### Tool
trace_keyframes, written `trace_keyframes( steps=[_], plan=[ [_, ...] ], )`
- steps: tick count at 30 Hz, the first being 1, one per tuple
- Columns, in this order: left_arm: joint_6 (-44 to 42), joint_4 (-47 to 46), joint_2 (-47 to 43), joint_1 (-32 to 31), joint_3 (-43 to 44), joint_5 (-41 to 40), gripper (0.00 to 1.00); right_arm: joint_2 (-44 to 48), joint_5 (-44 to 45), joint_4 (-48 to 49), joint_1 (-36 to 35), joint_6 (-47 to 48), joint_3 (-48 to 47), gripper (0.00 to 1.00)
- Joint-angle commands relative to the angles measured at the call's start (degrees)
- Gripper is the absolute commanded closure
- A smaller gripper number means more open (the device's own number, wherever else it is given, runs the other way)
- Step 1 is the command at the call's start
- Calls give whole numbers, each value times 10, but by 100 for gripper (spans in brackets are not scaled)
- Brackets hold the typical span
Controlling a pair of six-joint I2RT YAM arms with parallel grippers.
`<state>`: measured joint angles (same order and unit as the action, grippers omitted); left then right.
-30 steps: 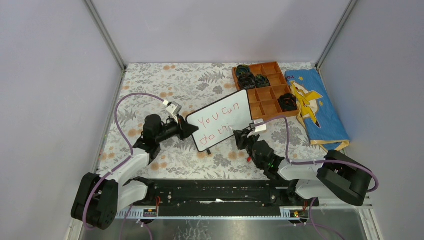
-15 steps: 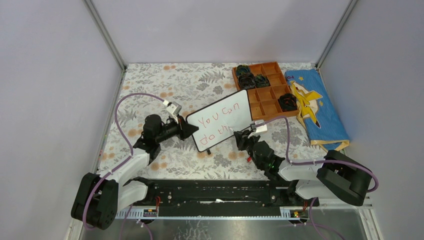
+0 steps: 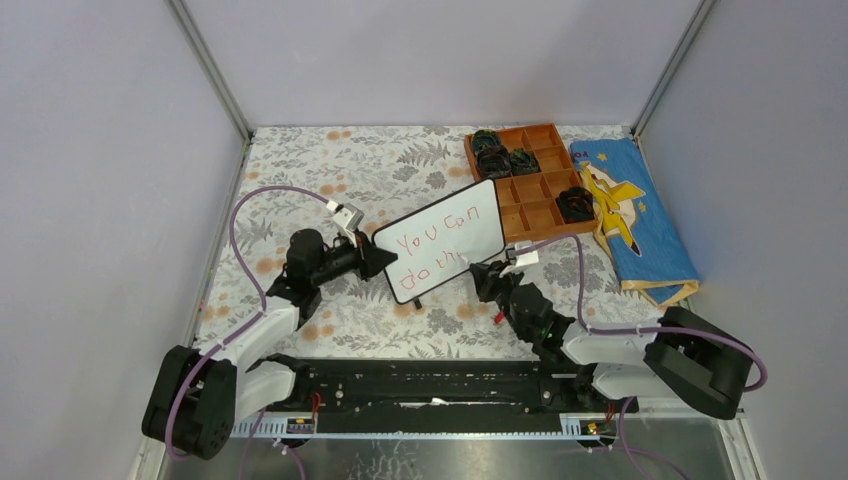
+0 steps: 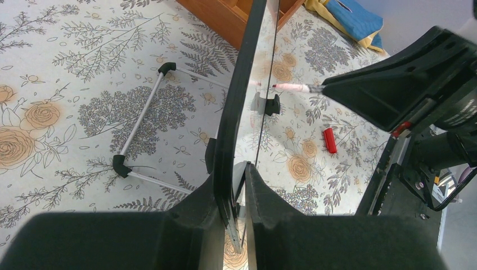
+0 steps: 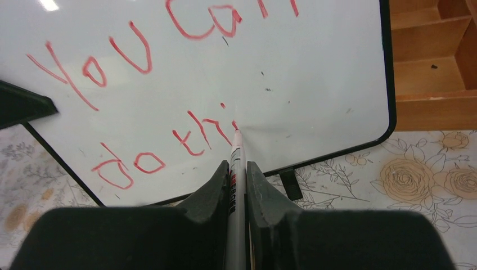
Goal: Write a sentence on the whiteboard
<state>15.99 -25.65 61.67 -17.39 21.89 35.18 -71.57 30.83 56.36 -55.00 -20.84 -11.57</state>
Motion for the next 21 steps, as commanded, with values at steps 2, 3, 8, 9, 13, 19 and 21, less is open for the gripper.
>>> trace_keyframes(
  steps=[2, 3, 8, 9, 13, 19, 21],
  plan=[
    [-58, 62, 9, -1, -3, -60, 87, 77, 6, -24, 4, -4, -15, 100],
    [-58, 62, 9, -1, -3, -60, 87, 88, 6, -35, 4, -3, -18, 100],
    [-58, 62, 9, -1, -3, -61, 87, 123, 17, -54, 3, 14, -23, 100],
    [-58, 62, 8, -1, -3, -62, 87, 124, 21, -55, 4, 20, -23, 100],
    [-57, 62, 6, -1, -4, -63, 87, 116, 22, -59, 11, 30, -29, 100],
    [-57, 62, 7, -1, -4, -62, 87, 92, 4, -51, 34, 13, -32, 100],
    [-57, 62, 6, -1, -4, -63, 87, 86, -1, -49, 44, 11, -33, 100]
  ],
)
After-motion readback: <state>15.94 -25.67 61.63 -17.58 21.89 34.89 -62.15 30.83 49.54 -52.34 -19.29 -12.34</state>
